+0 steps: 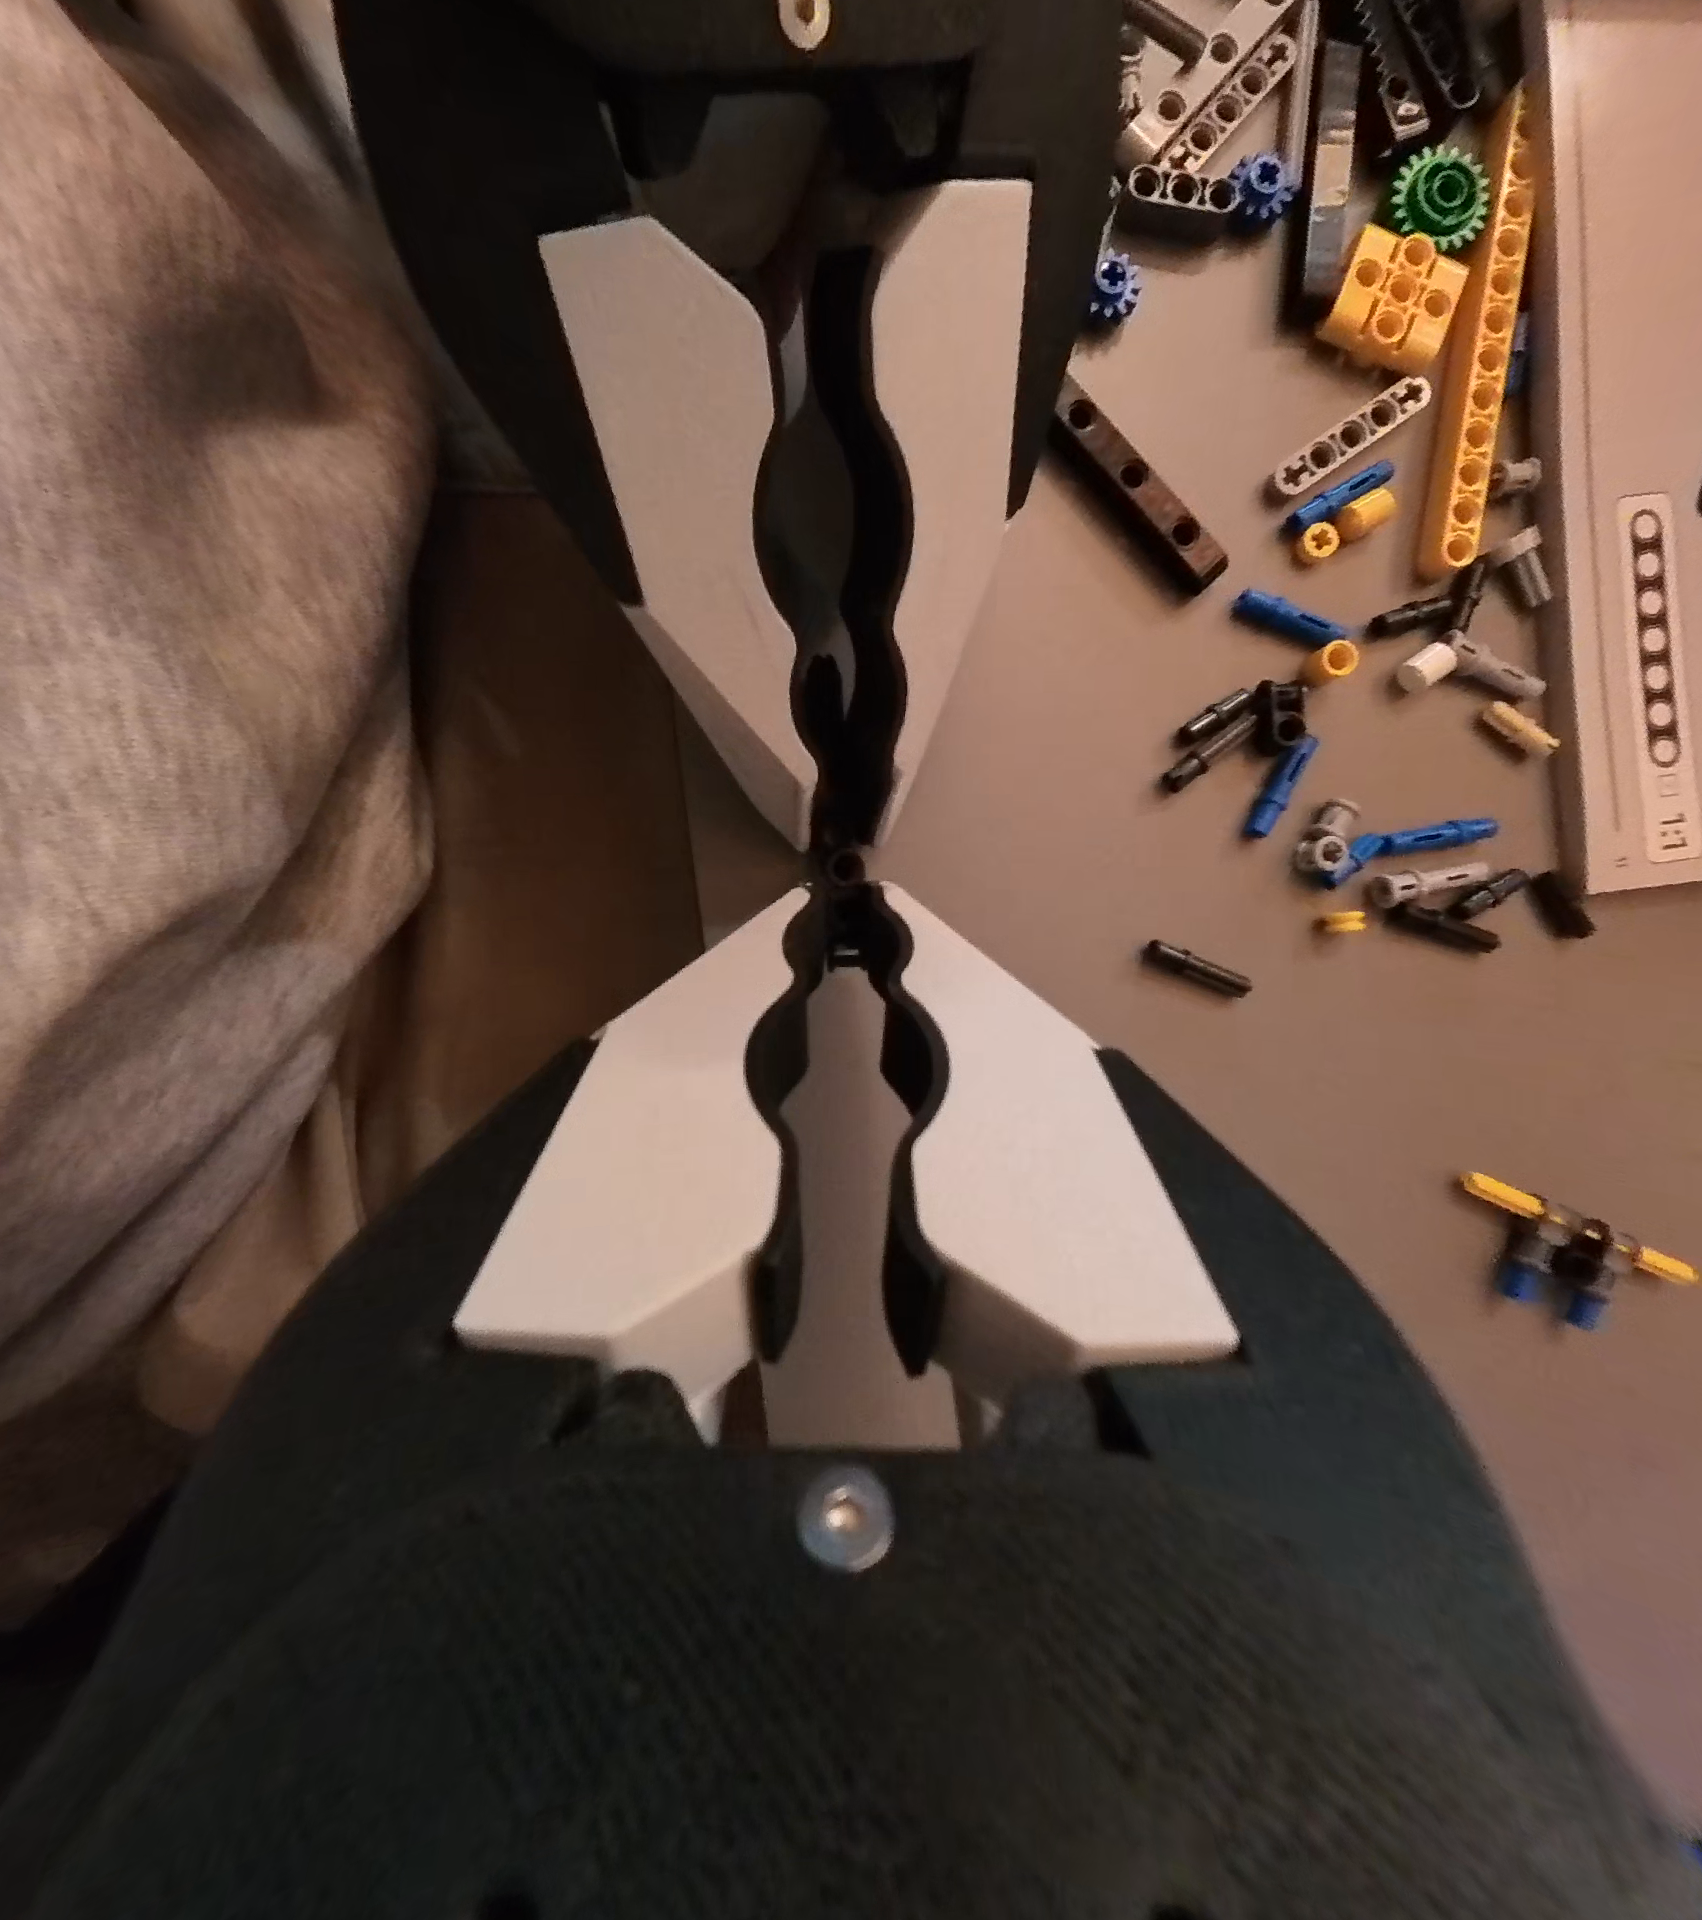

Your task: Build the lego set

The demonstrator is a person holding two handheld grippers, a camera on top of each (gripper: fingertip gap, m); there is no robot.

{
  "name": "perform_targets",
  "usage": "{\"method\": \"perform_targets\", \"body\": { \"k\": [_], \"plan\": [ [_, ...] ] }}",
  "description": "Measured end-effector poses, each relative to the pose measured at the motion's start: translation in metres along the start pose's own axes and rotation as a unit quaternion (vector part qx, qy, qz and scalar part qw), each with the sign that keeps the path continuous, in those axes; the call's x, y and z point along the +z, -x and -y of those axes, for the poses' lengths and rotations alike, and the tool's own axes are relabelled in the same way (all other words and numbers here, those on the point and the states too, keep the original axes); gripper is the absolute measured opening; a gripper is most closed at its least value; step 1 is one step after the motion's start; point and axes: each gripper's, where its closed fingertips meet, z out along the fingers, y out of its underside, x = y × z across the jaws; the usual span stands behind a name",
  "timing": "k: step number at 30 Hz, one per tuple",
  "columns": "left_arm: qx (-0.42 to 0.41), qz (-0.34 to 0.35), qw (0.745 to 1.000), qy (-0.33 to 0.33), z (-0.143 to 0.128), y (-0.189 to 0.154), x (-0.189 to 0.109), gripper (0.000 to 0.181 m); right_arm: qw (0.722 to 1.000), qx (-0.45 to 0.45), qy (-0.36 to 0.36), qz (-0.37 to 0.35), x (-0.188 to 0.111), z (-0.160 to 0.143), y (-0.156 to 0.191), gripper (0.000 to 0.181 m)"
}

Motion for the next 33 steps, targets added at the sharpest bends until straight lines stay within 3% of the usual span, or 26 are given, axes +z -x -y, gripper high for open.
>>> {"method": "perform_targets", "body": {
  "k": [1, 20, 33],
  "plan": [
    [0.000, 0.000, 1.000, 0.000, 0.0000, 0.0000, 0.0000, 0.007, 1.000, -0.002, 0.003, -0.002, 0.0001, 0.0000, 0.0000, 0.005],
    [-0.004, -0.004, 1.000, 0.000, -0.0001, -0.0003, 0.0002, 0.007, 0.993, -0.084, 0.076, 0.033, 0.0025, -0.0014, 0.0008, 0.006],
    [-0.014, -0.002, 1.000, -0.003, 0.0000, 0.0009, 0.0004, 0.008, 0.976, -0.131, 0.135, -0.107, 0.0026, -0.0013, -0.0031, 0.006]
  ]
}}
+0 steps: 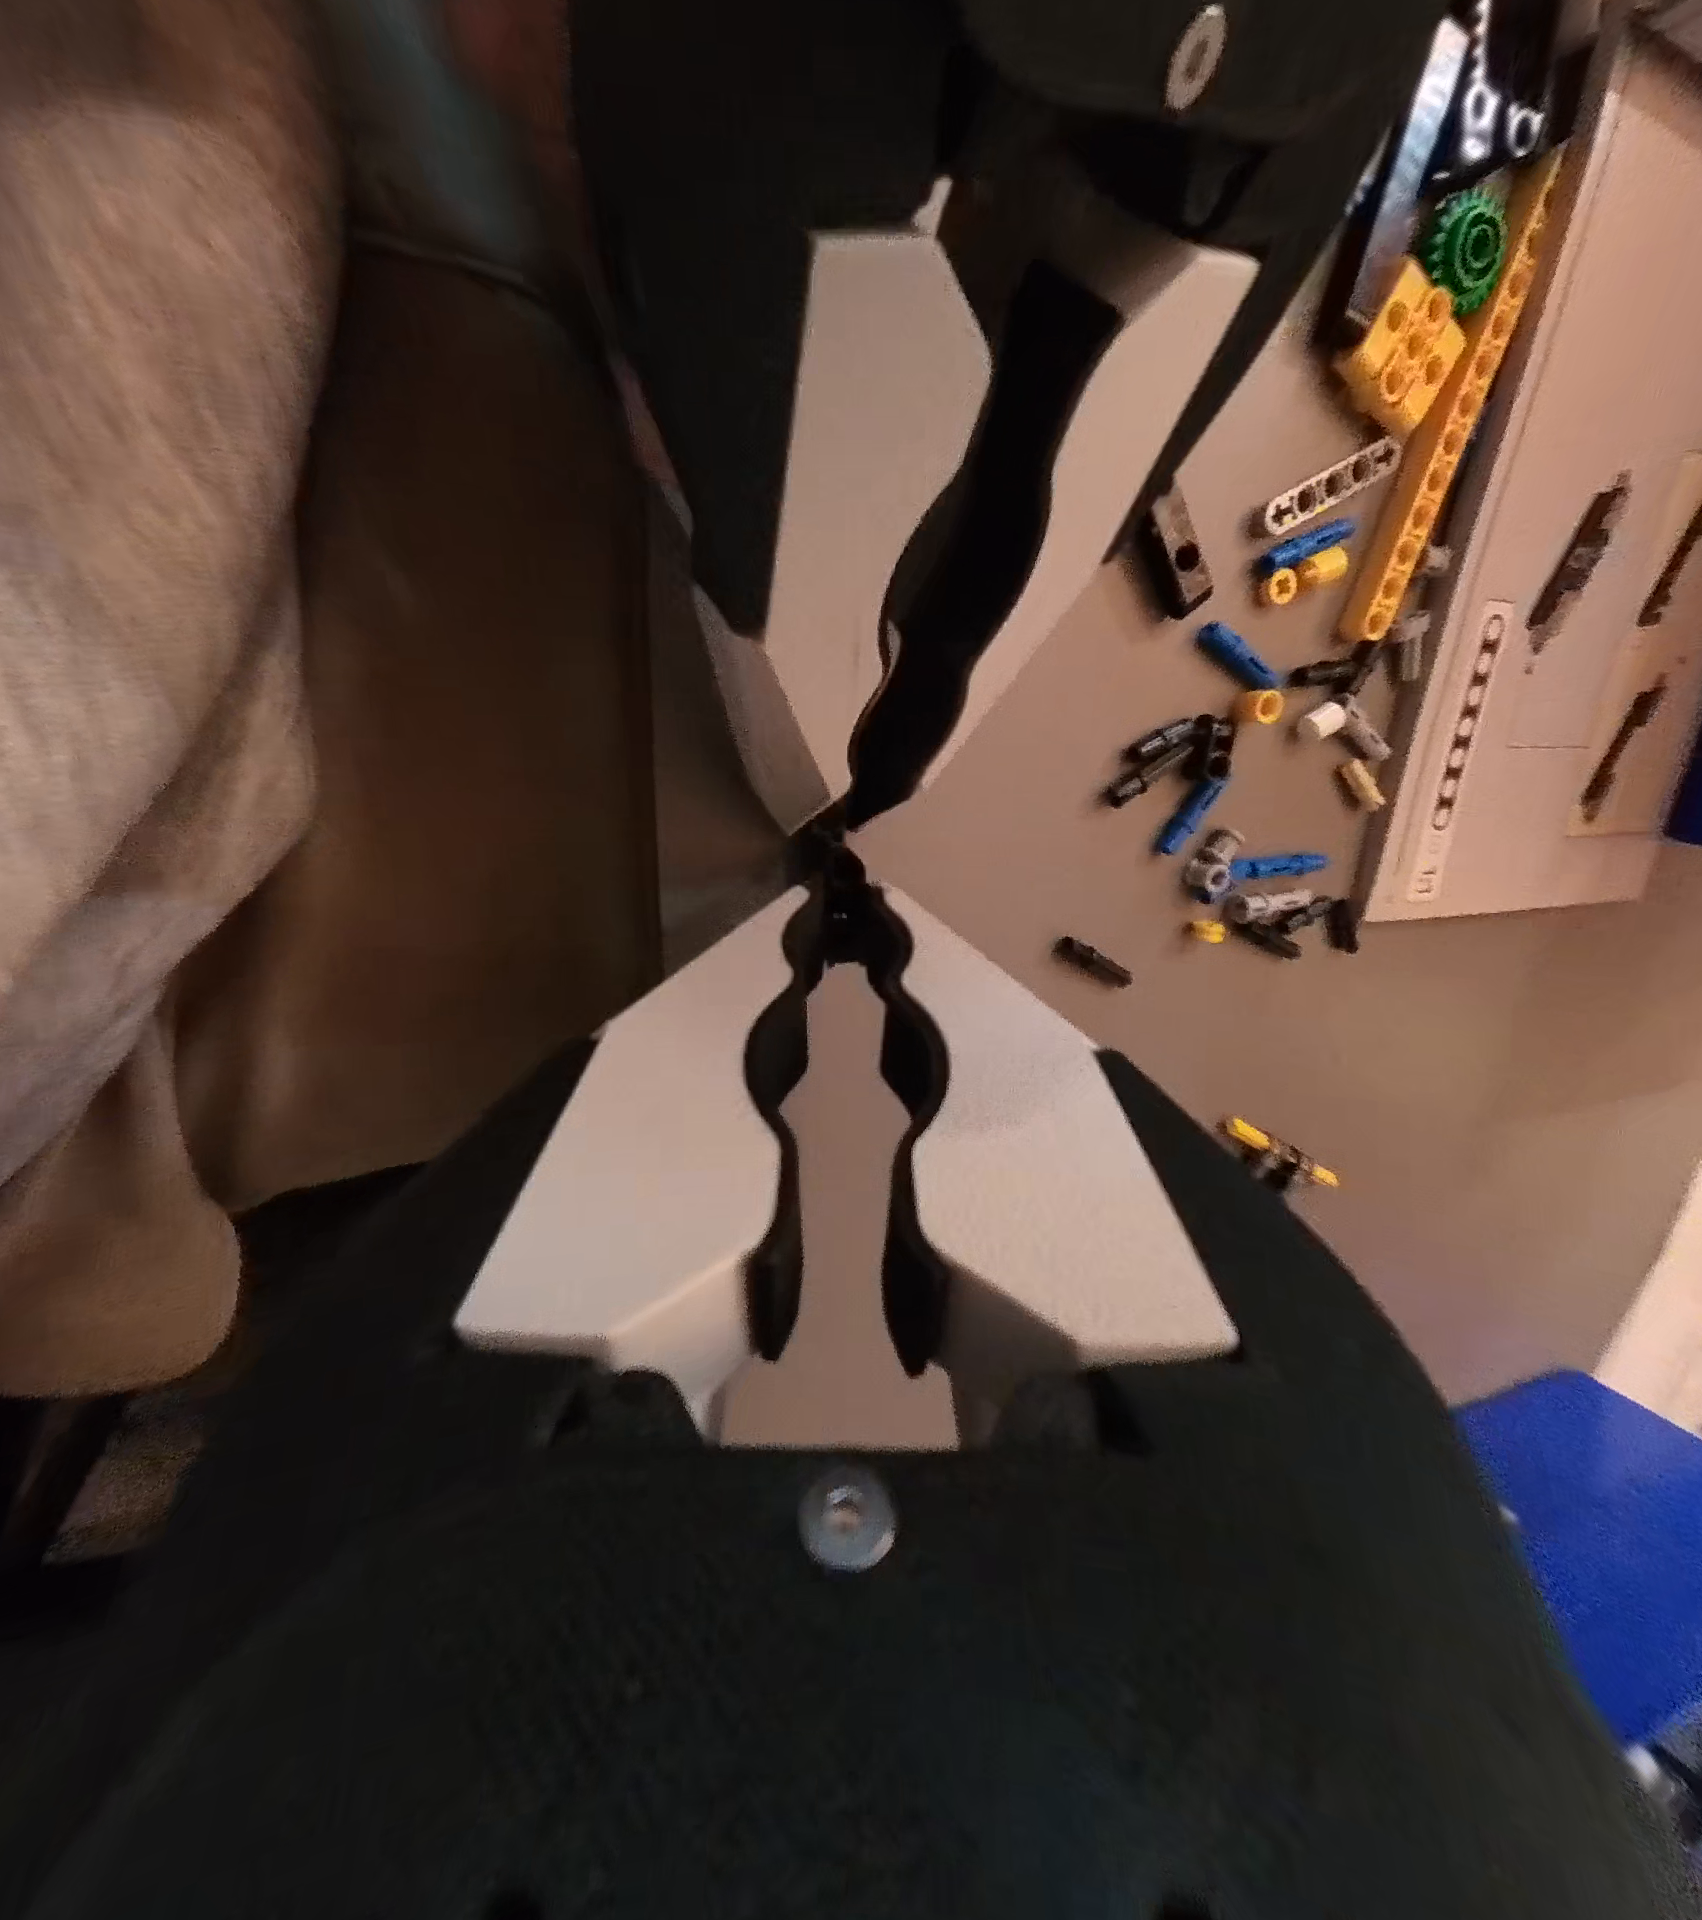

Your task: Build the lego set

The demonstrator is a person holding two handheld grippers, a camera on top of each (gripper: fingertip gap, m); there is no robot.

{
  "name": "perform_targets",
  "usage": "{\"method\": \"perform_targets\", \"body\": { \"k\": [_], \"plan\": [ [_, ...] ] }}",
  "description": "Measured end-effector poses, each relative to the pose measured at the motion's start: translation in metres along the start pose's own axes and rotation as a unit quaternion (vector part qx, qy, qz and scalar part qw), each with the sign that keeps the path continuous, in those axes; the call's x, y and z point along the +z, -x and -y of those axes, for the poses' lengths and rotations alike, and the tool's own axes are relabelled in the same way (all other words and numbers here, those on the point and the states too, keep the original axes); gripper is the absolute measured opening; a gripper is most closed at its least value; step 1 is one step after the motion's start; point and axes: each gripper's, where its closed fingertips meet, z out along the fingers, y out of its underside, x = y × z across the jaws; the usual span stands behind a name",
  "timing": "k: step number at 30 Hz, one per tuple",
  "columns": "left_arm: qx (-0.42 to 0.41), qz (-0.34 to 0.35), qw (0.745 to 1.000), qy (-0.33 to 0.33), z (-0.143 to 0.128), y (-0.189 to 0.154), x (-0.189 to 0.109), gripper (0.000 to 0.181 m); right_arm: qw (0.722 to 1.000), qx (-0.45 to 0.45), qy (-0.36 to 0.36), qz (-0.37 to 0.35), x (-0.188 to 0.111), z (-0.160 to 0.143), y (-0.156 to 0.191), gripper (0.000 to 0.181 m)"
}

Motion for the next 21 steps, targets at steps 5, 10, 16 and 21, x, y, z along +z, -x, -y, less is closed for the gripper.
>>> {"method": "perform_targets", "body": {
  "k": [5, 10, 16, 21],
  "plan": [
    [0.004, 0.005, 1.000, -0.001, 0.0000, 0.0001, -0.0001, 0.008, 1.000, 0.002, 0.004, 0.001, 0.0002, 0.0000, 0.0002, 0.006],
    [0.004, 0.004, 1.000, 0.000, 0.0000, 0.0000, 0.0000, 0.008, 0.999, 0.001, -0.014, 0.030, 0.0001, 0.0003, 0.0006, 0.006],
    [0.001, 0.000, 1.000, 0.000, -0.0001, 0.0000, 0.0000, 0.007, 0.995, 0.011, -0.006, 0.102, 0.0003, 0.0003, 0.0002, 0.006],
    [0.000, 0.001, 1.000, 0.000, 0.0000, 0.0001, 0.0000, 0.007, 0.987, 0.019, -0.008, 0.157, 0.0006, 0.0006, -0.0003, 0.005]
  ]
}}
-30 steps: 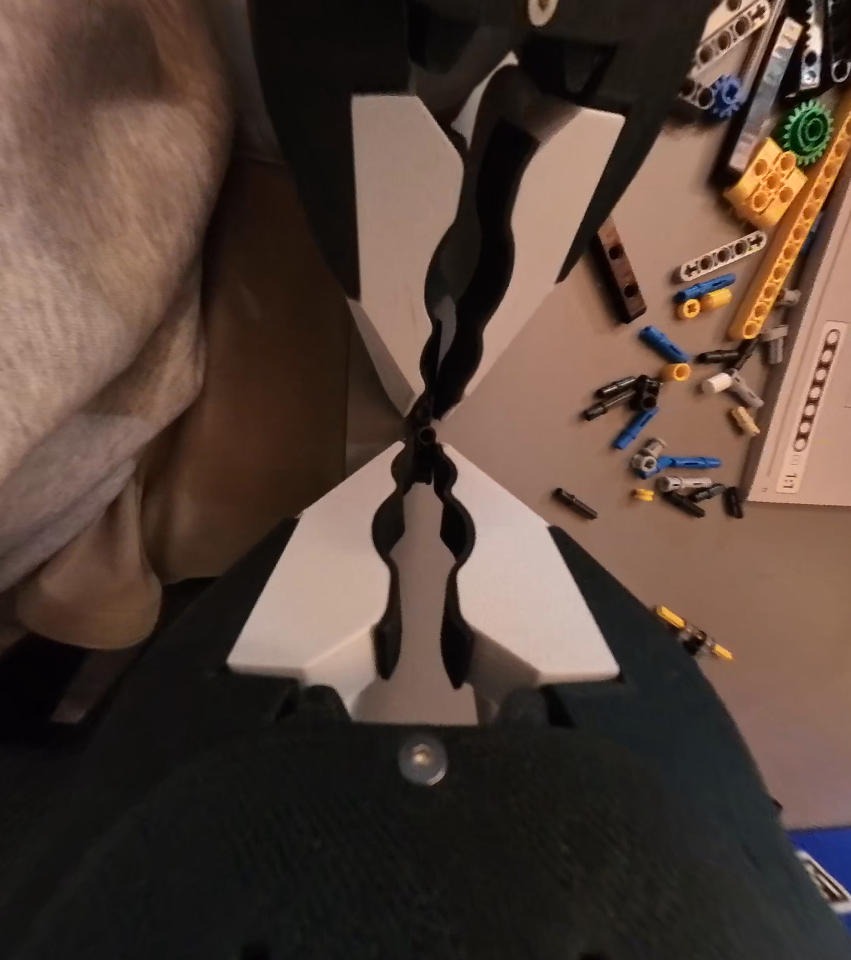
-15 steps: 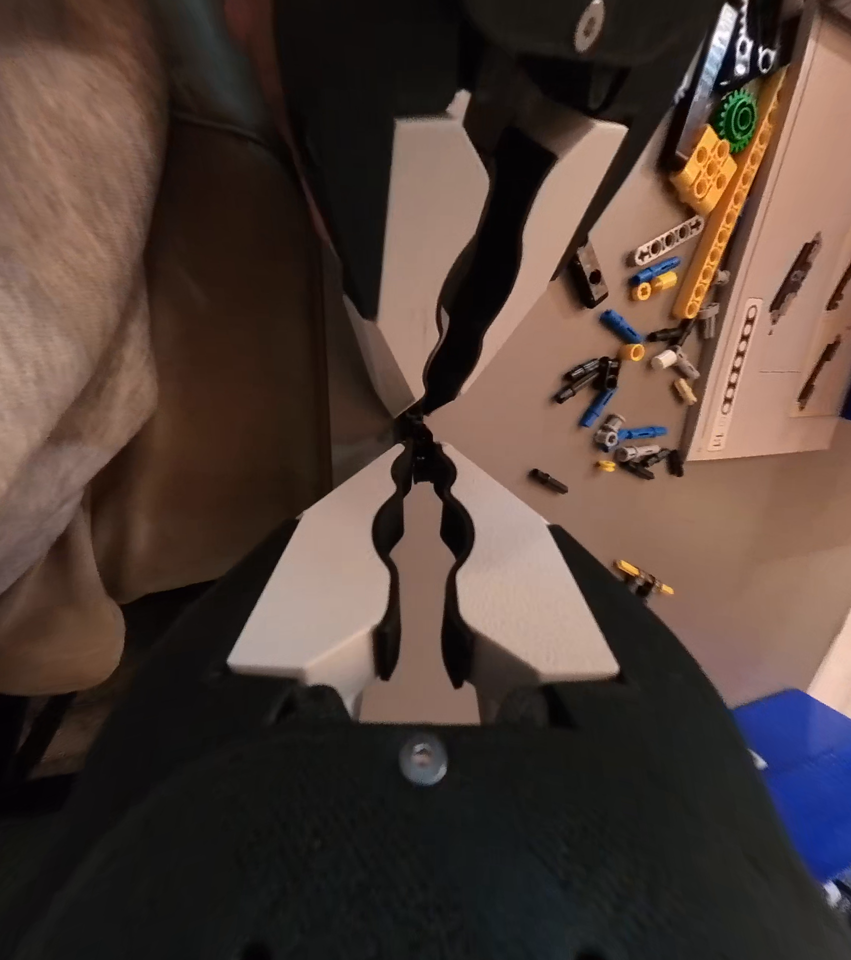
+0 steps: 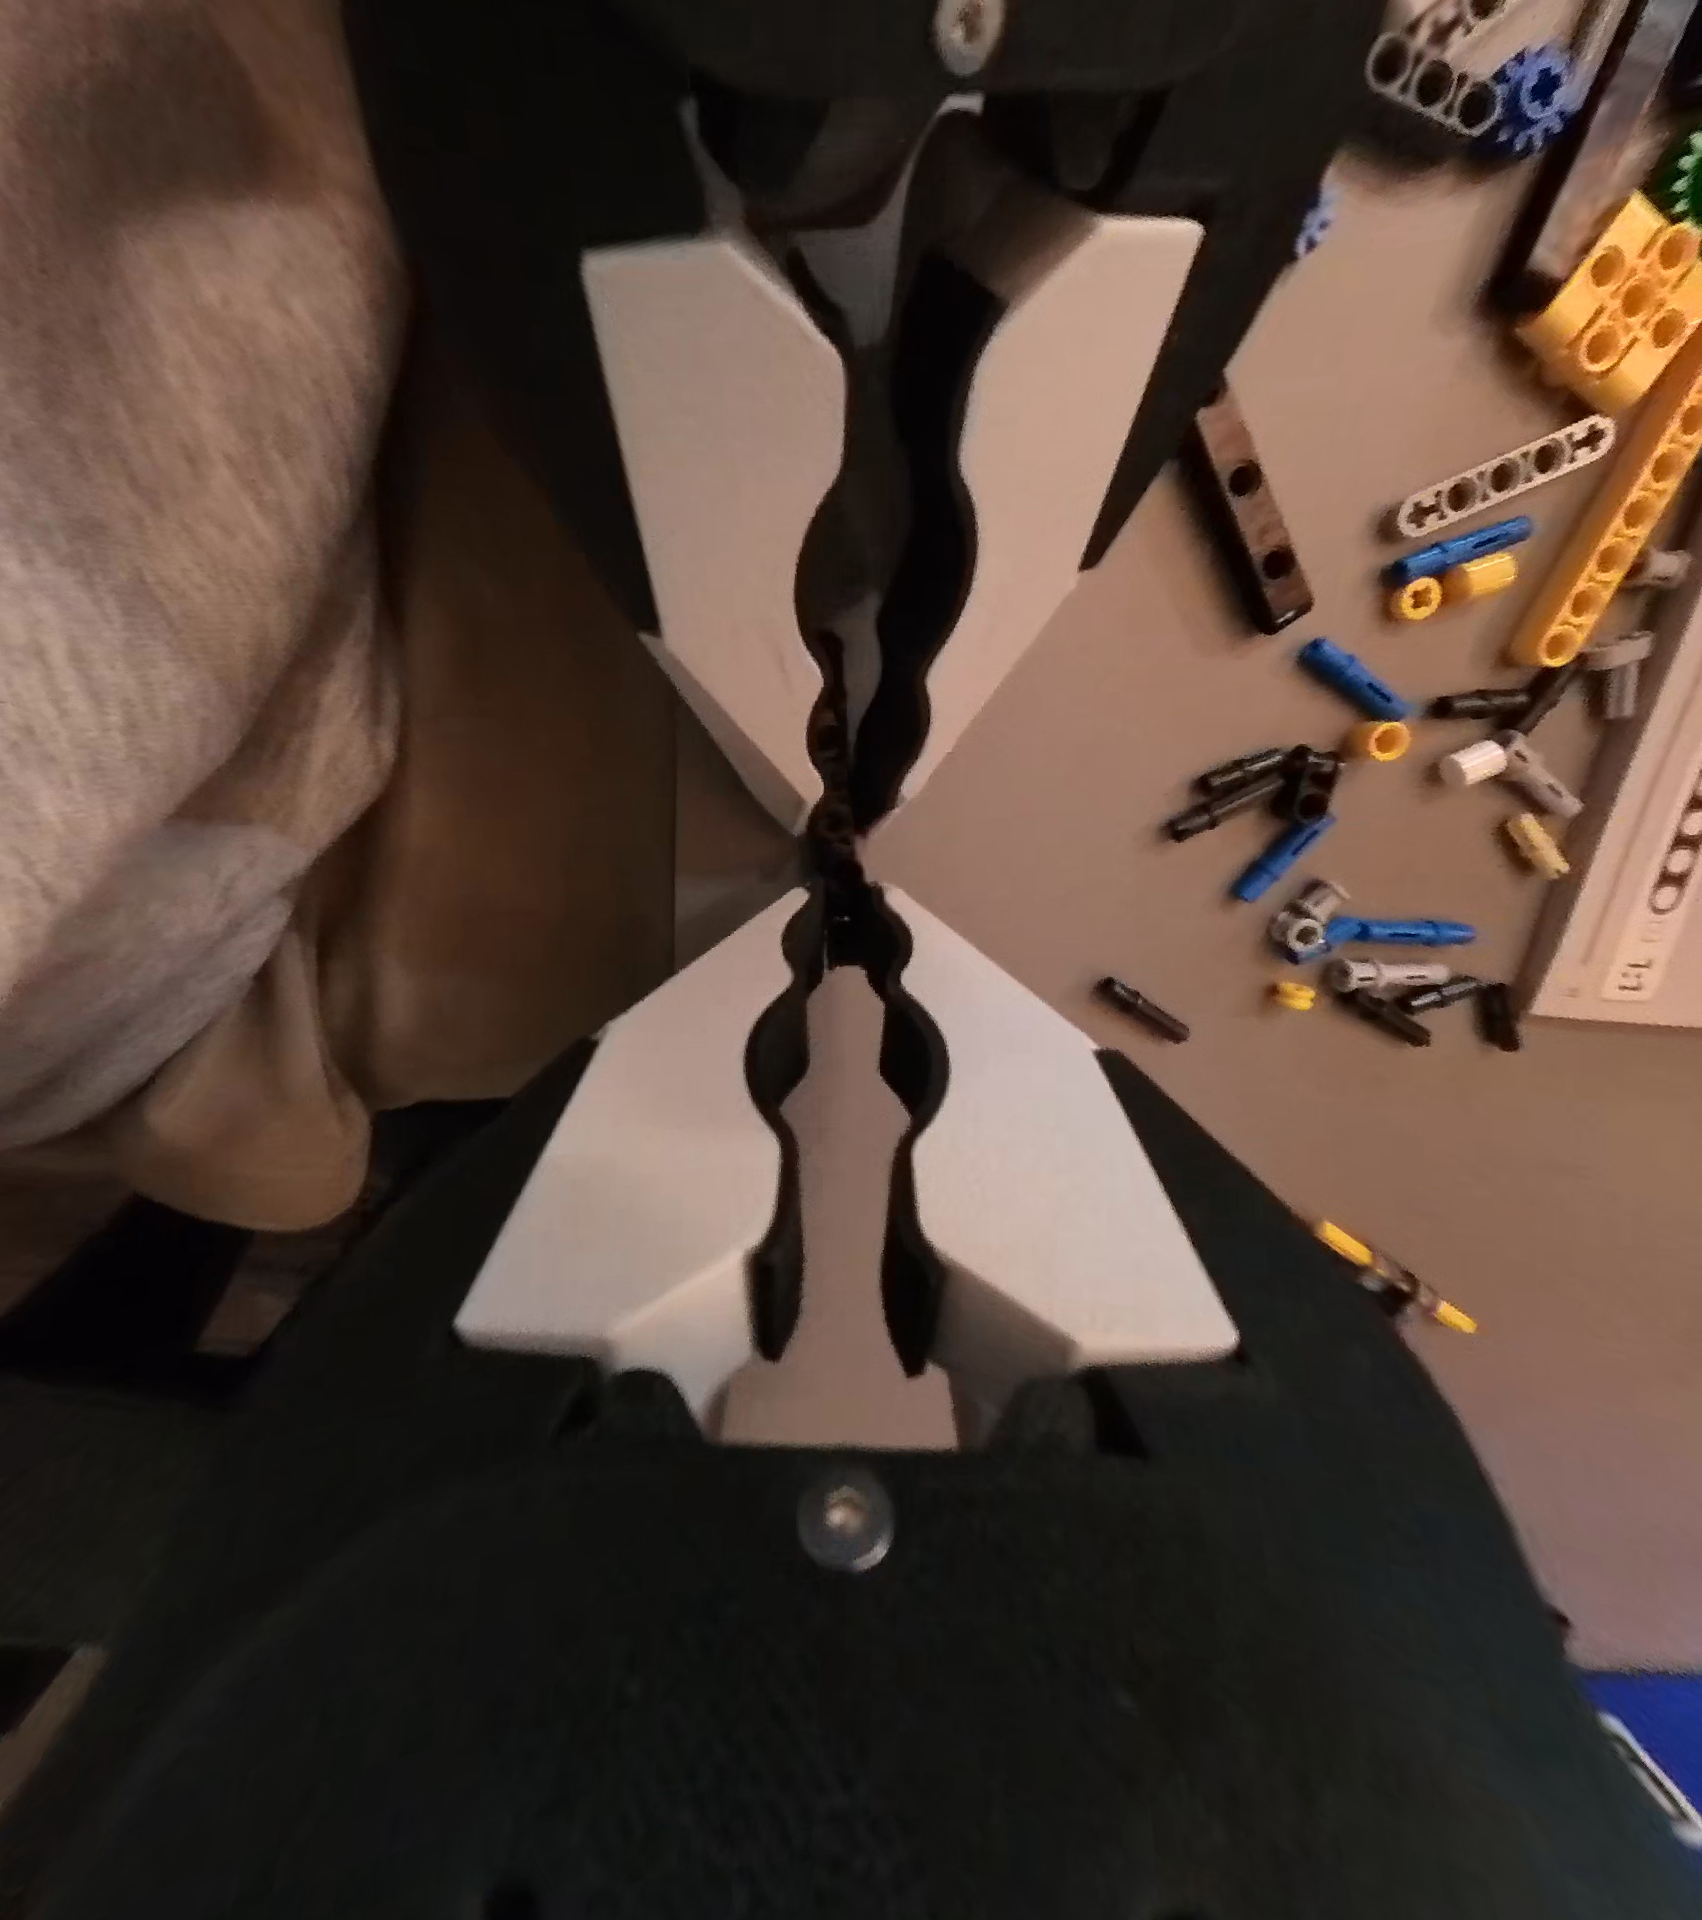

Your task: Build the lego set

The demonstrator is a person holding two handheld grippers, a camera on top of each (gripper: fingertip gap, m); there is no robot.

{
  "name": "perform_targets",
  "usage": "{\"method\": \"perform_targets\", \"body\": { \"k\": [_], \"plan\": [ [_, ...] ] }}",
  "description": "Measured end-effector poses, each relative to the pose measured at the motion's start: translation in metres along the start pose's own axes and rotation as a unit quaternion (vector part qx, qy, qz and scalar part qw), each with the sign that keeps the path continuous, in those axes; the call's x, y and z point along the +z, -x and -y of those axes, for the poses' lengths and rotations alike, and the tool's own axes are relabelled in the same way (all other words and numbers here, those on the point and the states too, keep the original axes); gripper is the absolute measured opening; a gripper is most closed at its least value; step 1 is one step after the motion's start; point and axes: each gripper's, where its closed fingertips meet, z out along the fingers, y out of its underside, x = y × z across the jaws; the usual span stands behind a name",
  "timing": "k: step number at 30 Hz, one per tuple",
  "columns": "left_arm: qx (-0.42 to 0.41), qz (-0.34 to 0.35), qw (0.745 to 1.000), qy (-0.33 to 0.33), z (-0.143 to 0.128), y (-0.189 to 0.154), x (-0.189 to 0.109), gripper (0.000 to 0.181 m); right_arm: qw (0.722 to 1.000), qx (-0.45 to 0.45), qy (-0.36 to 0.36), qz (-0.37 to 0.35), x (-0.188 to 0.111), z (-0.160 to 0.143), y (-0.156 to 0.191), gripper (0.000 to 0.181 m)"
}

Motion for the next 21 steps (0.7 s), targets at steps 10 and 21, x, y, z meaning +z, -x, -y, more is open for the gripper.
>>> {"method": "perform_targets", "body": {
  "k": [10, 21],
  "plan": [
    [-0.001, -0.001, 1.000, 0.000, -0.0001, 0.0000, 0.0000, 0.007, 0.999, -0.009, 0.003, 0.032, 0.0029, 0.0002, 0.0034, 0.006],
    [0.001, 0.002, 1.000, -0.001, 0.0000, 0.0002, 0.0000, 0.007, 0.998, 0.032, -0.038, 0.045, 0.0026, 0.0009, 0.0018, 0.007]
  ]
}}
